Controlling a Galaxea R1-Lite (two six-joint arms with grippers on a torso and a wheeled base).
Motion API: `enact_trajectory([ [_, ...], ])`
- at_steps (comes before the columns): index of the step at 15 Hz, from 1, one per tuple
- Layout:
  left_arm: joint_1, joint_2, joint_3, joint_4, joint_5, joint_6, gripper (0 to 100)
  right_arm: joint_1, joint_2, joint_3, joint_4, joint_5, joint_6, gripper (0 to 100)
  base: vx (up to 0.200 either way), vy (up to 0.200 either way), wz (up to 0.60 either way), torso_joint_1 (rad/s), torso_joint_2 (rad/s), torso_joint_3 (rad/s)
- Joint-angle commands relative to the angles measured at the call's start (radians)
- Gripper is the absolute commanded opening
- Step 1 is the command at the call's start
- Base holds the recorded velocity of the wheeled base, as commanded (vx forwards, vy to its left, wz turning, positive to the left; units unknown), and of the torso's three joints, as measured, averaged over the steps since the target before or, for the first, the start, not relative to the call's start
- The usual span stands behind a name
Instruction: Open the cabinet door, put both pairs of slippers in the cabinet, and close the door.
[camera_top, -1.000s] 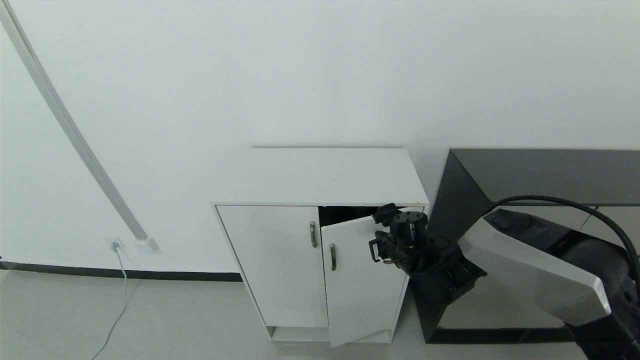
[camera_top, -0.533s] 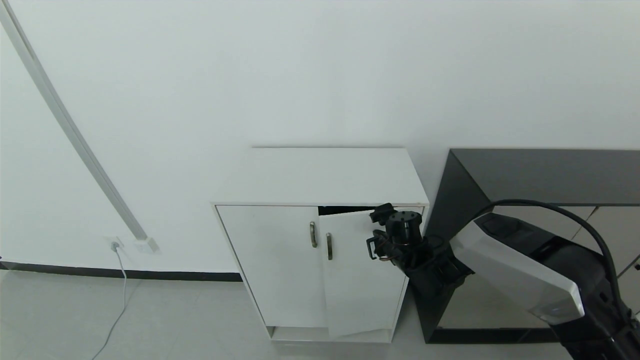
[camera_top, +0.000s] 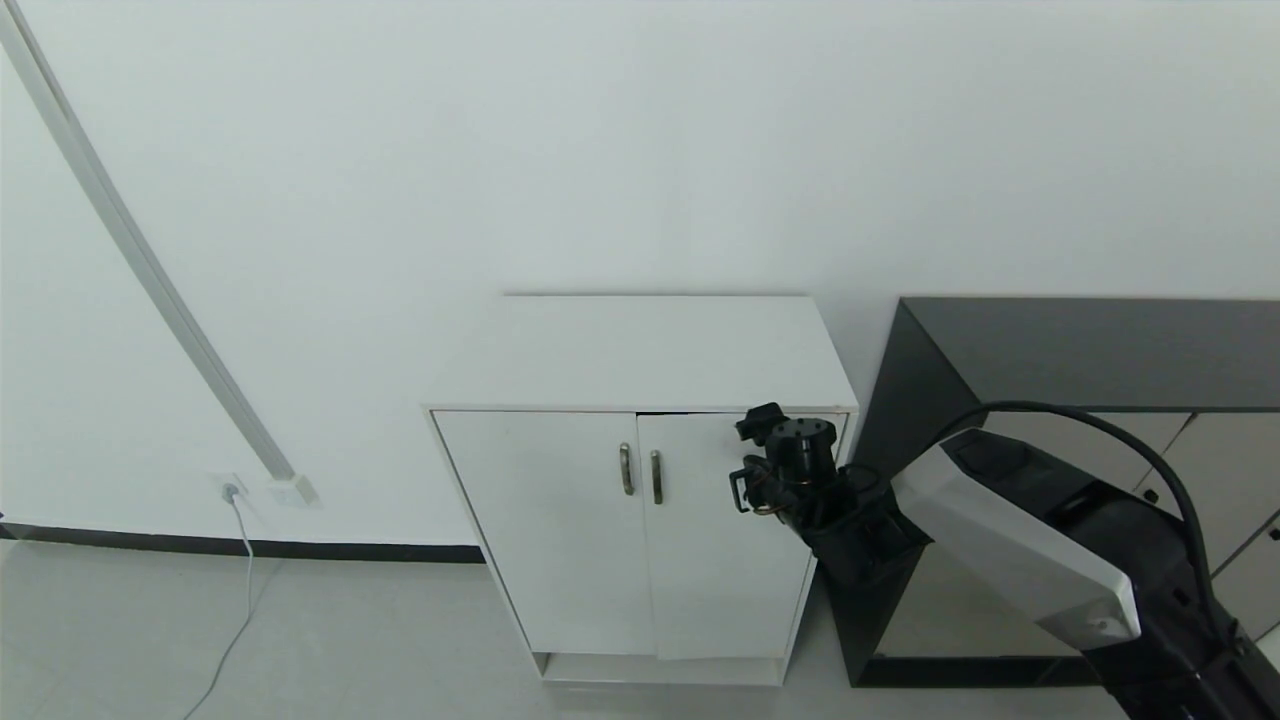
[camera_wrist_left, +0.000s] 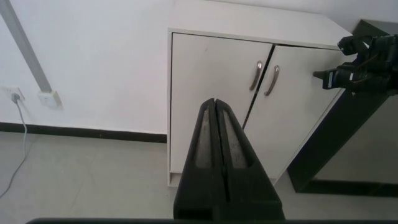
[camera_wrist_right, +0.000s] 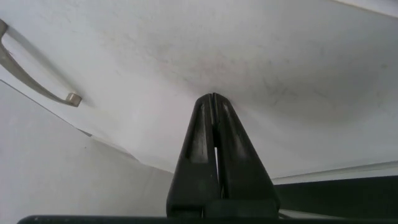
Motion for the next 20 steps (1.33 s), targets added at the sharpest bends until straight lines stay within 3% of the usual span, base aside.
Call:
enact_trajectory([
  [1,0.000,0.001,0.000,0.000,0.000,-0.001,0,-0.008,0.027,-0.019,0.000,0.000,-0.001,0,0.000,0.000,0.00,0.000,0.00,0.000],
  [13,0.000,0.001,0.000,0.000,0.000,-0.001,0,-0.029,0.038,-0.039,0.013,-0.005,0.001,0,0.000,0.000,0.00,0.000,0.00,0.000],
  [16,0.000,0.001,0.000,0.000,0.000,-0.001,0,-0.029,0.031,-0.038,0.011,-0.083,0.001,0,0.000,0.000,0.00,0.000,0.00,0.000],
  [20,0.000,0.001,0.000,0.000,0.000,-0.001,0,-0.028,-0.123,0.143,-0.061,-0.112,0.004,0,0.000,0.000,0.00,0.000,0.00,0.000],
])
